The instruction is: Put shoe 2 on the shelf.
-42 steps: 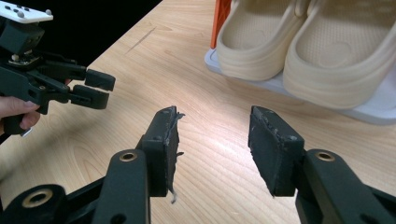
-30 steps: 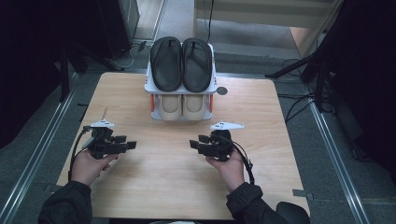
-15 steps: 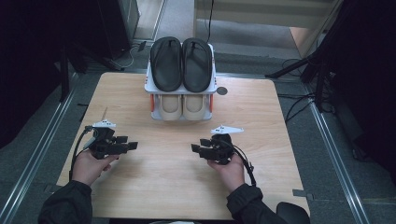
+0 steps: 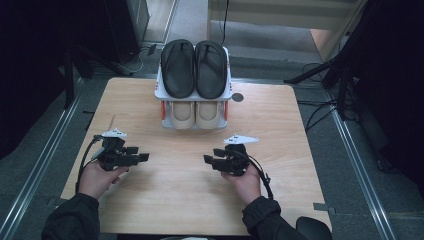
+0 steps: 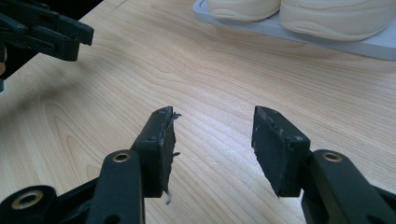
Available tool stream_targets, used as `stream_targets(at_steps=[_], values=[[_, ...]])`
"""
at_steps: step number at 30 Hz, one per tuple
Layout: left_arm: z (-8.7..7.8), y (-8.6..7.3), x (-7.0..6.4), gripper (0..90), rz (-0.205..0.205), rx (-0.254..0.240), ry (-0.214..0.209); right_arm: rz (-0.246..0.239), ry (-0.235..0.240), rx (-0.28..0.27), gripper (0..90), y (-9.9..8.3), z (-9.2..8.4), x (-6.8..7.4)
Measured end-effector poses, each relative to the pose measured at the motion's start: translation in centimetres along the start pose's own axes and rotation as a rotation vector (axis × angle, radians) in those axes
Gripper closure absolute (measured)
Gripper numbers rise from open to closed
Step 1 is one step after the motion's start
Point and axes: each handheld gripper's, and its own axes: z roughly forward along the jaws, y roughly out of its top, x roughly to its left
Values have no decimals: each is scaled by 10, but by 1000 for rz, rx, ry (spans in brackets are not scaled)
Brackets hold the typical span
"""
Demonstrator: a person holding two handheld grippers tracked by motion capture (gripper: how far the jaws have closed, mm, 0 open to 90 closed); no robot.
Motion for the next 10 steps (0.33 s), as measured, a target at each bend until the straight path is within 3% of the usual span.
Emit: stream_targets(at_steps=[4, 7, 10], values=[[1, 0, 0, 390, -2, 10, -3, -6, -5, 4, 478, 0, 0, -1], [2, 0, -1, 381, 0, 16, 3, -23, -12, 8, 388, 0, 2, -3], [4, 1, -2, 371, -14, 17, 2, -29, -32, 5, 360, -1, 3, -4]])
